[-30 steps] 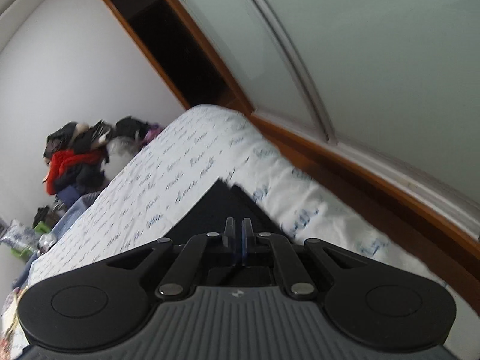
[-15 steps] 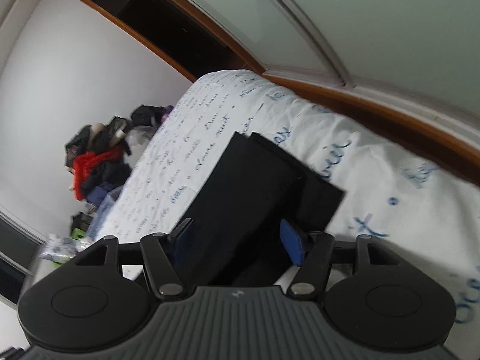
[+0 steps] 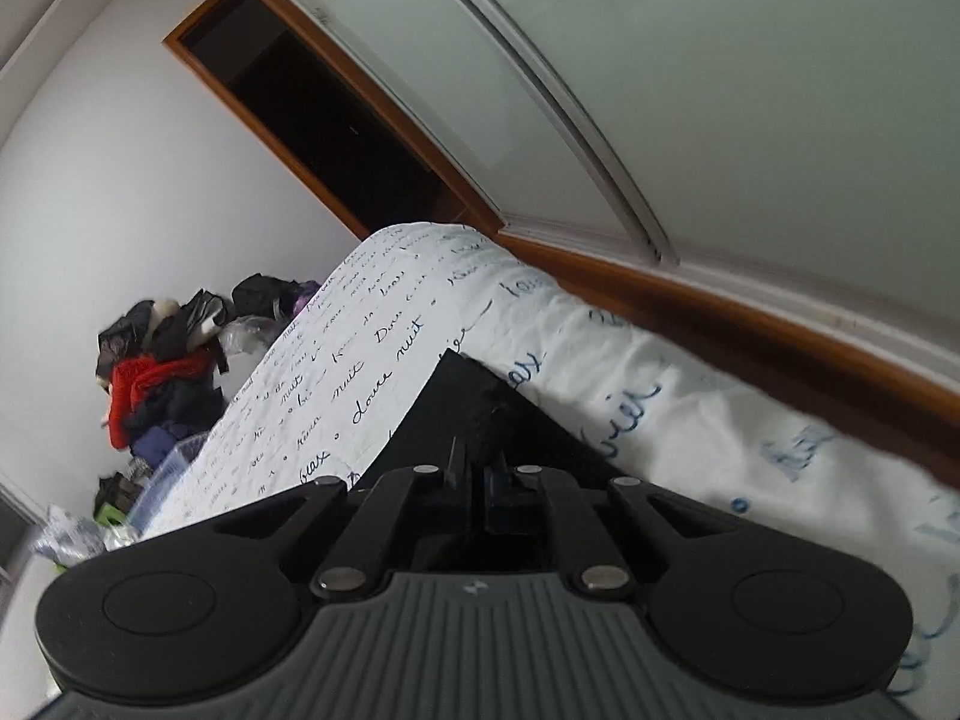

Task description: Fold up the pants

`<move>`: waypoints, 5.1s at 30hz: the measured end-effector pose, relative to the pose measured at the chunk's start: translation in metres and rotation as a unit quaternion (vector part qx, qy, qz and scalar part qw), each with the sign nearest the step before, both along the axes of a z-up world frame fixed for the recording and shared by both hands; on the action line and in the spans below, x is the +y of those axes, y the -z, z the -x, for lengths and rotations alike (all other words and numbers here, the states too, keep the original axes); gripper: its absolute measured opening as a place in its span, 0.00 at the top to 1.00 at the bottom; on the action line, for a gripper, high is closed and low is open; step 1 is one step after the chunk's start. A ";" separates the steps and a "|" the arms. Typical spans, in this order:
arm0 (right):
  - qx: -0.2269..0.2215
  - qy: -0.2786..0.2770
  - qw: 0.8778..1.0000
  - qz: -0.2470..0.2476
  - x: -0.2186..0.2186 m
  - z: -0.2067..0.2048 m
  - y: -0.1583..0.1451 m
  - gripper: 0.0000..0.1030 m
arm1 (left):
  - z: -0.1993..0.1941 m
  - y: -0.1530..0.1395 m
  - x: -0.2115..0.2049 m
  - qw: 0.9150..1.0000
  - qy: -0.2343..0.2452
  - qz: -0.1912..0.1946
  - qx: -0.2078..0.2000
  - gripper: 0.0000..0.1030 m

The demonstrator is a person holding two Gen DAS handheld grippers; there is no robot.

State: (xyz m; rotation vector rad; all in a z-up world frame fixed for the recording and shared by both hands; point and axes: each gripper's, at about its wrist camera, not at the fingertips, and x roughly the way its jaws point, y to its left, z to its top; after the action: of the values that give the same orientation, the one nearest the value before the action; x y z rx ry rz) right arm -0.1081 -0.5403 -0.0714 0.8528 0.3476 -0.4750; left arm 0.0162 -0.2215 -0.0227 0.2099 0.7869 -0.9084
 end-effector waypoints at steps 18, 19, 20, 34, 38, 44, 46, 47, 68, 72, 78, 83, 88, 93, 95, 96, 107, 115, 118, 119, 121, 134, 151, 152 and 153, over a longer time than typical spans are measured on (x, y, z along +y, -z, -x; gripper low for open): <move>0.046 0.106 0.990 0.076 0.020 0.030 -0.020 0.74 | 0.032 -0.006 0.012 0.997 0.070 -0.019 -0.013 0.74; 0.029 0.081 0.992 0.092 0.027 0.029 -0.025 0.74 | 0.034 -0.009 0.014 0.997 0.075 -0.016 -0.017 0.71; 0.020 0.048 0.993 0.104 0.035 0.024 -0.029 0.72 | 0.035 -0.013 0.017 0.997 0.077 -0.012 -0.019 0.67; 0.058 -0.279 0.946 0.156 0.126 -0.079 -0.045 0.47 | -0.061 -0.039 0.089 0.992 -0.108 -0.043 -0.047 0.55; 0.053 -0.430 0.882 0.187 0.194 -0.144 -0.053 0.47 | -0.095 -0.035 0.110 0.982 -0.162 -0.080 -0.059 0.55; 0.129 -0.596 0.767 0.200 0.277 -0.202 -0.018 0.50 | -0.147 -0.012 0.128 0.977 -0.169 -0.125 -0.025 0.54; 0.128 -0.577 0.778 0.214 0.280 -0.212 -0.012 0.49 | -0.163 0.000 0.129 0.973 -0.186 -0.133 -0.026 0.53; 0.122 -0.557 0.794 0.213 0.277 -0.215 -0.016 0.49 | -0.168 0.004 0.131 0.971 -0.200 -0.131 -0.026 0.50; 0.116 -0.323 0.921 0.184 0.170 -0.056 -0.035 0.23 | -0.059 -0.008 0.051 0.992 -0.121 -0.010 0.027 0.36; 0.090 -0.219 0.962 0.135 0.119 -0.004 -0.034 0.23 | -0.042 -0.001 0.030 0.992 -0.123 -0.021 0.021 0.27; 0.114 -0.139 0.979 0.100 0.084 0.022 -0.022 0.23 | -0.025 -0.004 0.004 0.991 -0.128 -0.038 -0.010 0.13; 0.075 -0.159 0.984 0.038 0.069 0.026 -0.003 0.23 | -0.024 -0.003 -0.013 0.990 -0.124 -0.064 -0.020 0.13; 0.027 -0.155 0.988 -0.006 0.044 0.006 0.007 0.22 | -0.025 -0.002 -0.017 0.988 -0.137 -0.073 -0.029 0.13; -0.005 -0.129 0.991 -0.040 0.025 -0.014 0.013 0.23 | -0.028 -0.001 -0.018 0.986 -0.141 -0.080 -0.030 0.13; -0.013 -0.120 0.992 -0.047 0.021 -0.019 0.015 0.24 | -0.030 0.000 -0.019 0.986 -0.142 -0.082 -0.030 0.13; -0.013 -0.115 0.992 -0.045 0.020 -0.022 0.015 0.32 | -0.030 0.000 -0.019 0.986 -0.142 -0.084 -0.028 0.13; 0.024 -0.092 0.995 -0.016 0.020 -0.031 0.015 0.84 | -0.030 0.001 -0.023 0.985 -0.134 -0.098 -0.042 0.12; 0.053 -0.108 0.990 0.074 0.039 -0.038 -0.003 0.87 | -0.034 -0.001 -0.019 0.987 -0.136 -0.081 -0.028 0.12; 0.072 -0.125 0.980 0.139 0.057 -0.044 -0.013 0.87 | -0.042 -0.005 -0.013 0.989 -0.141 -0.045 0.004 0.12; 0.079 -0.131 0.975 0.163 0.063 -0.047 -0.016 0.87 | -0.045 -0.006 -0.010 0.989 -0.143 -0.030 0.018 0.12; 0.092 -0.145 0.963 0.210 0.078 -0.051 -0.022 0.87 | -0.051 -0.009 -0.007 0.988 -0.147 0.002 0.048 0.11; 0.177 -0.275 0.701 0.634 0.238 -0.060 -0.005 0.87 | -0.086 0.014 0.021 0.933 -0.167 0.175 0.265 0.08; 0.139 -0.317 0.753 0.560 0.262 -0.057 -0.014 0.88 | -0.095 0.039 0.022 0.873 -0.162 0.255 0.382 0.06; 0.129 -0.316 0.769 0.541 0.252 -0.055 -0.019 0.88 | -0.096 0.039 0.022 0.872 -0.164 0.255 0.384 0.06; 0.119 -0.315 0.781 0.526 0.249 -0.054 -0.024 0.88 | -0.097 0.039 0.020 0.872 -0.163 0.256 0.385 0.08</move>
State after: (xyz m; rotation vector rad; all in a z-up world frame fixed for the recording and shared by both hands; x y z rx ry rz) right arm -0.0539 -0.2914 -0.0476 -0.4438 0.4933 -0.0810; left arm 0.1130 -0.2011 -0.0618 -0.7865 1.2285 -0.8367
